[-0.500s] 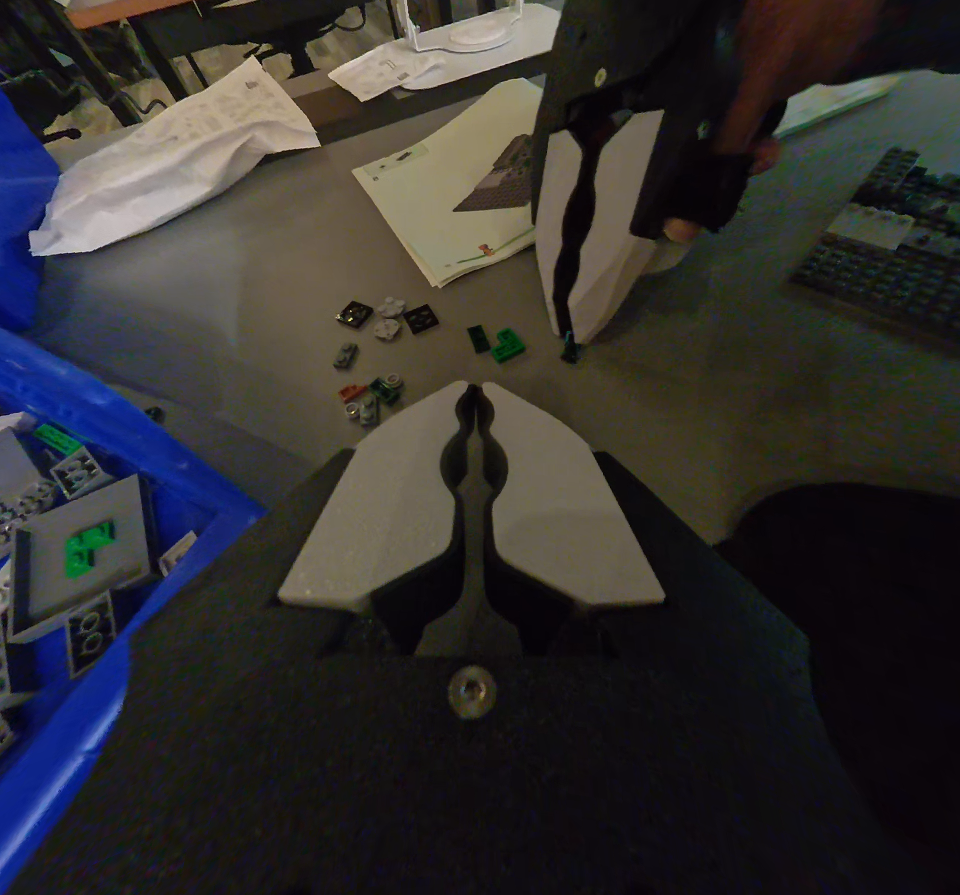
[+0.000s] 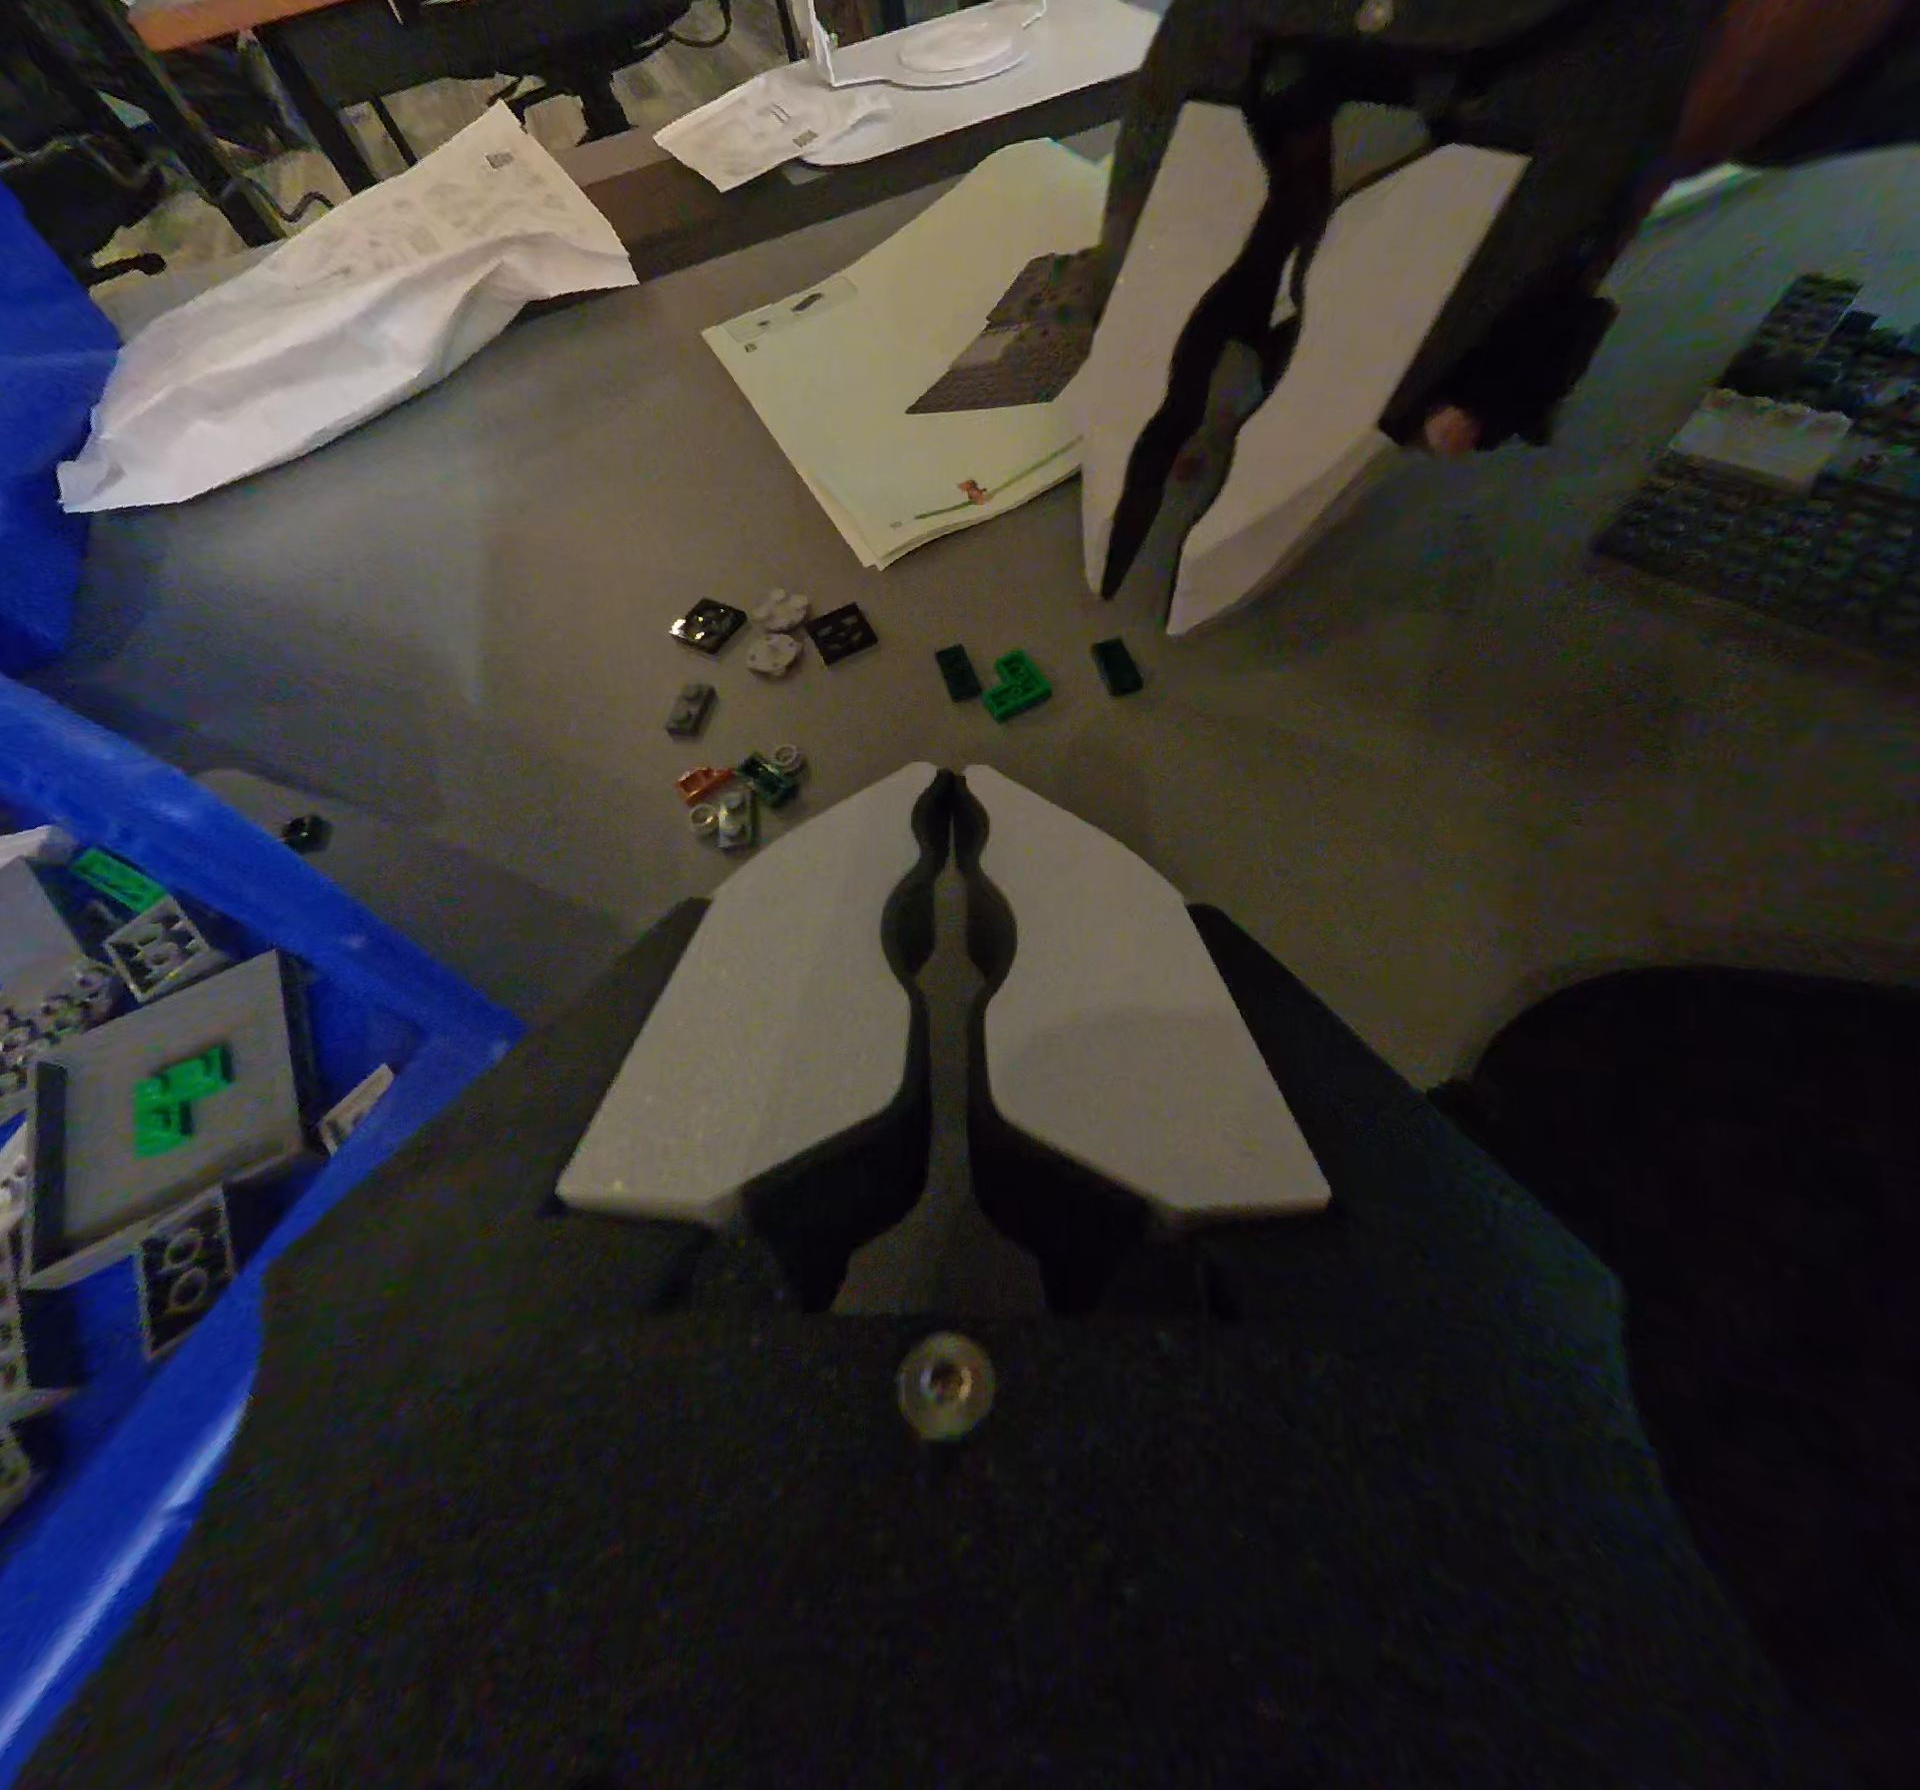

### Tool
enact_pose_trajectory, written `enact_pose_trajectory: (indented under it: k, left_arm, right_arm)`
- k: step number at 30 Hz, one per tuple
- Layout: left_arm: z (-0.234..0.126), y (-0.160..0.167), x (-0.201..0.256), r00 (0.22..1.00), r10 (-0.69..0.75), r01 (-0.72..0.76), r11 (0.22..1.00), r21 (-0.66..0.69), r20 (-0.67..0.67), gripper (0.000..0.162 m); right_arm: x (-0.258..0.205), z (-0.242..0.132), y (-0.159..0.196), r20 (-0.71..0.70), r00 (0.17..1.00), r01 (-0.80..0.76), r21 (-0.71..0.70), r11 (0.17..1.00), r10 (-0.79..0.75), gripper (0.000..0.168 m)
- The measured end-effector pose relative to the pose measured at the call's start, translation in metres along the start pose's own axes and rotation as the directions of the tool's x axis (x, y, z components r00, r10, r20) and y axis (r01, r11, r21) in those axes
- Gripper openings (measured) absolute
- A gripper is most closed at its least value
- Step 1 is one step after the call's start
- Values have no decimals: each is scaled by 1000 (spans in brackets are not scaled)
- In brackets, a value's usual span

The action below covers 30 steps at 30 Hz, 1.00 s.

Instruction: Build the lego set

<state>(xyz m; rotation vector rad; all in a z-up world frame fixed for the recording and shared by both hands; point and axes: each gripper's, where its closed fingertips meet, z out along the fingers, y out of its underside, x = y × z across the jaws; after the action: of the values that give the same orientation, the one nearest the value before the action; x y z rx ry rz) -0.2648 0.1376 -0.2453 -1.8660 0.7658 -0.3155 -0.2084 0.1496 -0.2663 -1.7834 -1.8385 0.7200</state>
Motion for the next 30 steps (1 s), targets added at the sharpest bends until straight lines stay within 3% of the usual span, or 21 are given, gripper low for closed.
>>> enact_pose_trajectory:
  k: [7, 14, 18, 21, 23, 25, 26, 28, 30]
  left_arm:
    - [-7, -11, -2, 998, -56, 55, 997, 55, 18, 0]
    - [-27, -29, -18, 989, -84, 72, 992, 99, 119, 0]
    - [-67, -48, -64, 955, -108, 79, 990, 116, 275, 0]
    - [-94, -51, -115, 931, -95, 91, 995, 27, 354, 0]
    - [-94, -48, -145, 936, -98, 120, 992, -46, 337, 0]
    - [-79, -40, -168, 953, -128, 167, 978, -125, 274, 4]
    - [-69, -33, -176, 960, -154, 196, 966, -169, 232, 18]
    - [-47, -13, -188, 965, -206, 246, 926, -286, 162, 25]
    - [-26, 3, -194, 974, -206, 228, 900, -372, 98, 30]
  right_arm:
    - [-16, -35, -10, -232, 967, -46, 240, 970, 103, 0]
    - [-26, -101, 32, -451, 844, -130, 353, 926, 291, 0]
    - [-31, -131, 64, -491, 785, -182, 400, 898, 378, 0]
    - [-34, -145, 79, -475, 774, -207, 436, 876, 419, 0]
    - [-37, -151, 81, -462, 781, -201, 451, 870, 420, 0]
    - [-39, -154, 79, -459, 790, -183, 457, 871, 407, 0]
    - [-41, -155, 77, -458, 795, -171, 459, 872, 397, 0]
    - [-44, -155, 75, -459, 804, -154, 455, 877, 379, 0]
    - [-46, -155, 74, -466, 810, -135, 442, 887, 355, 0]
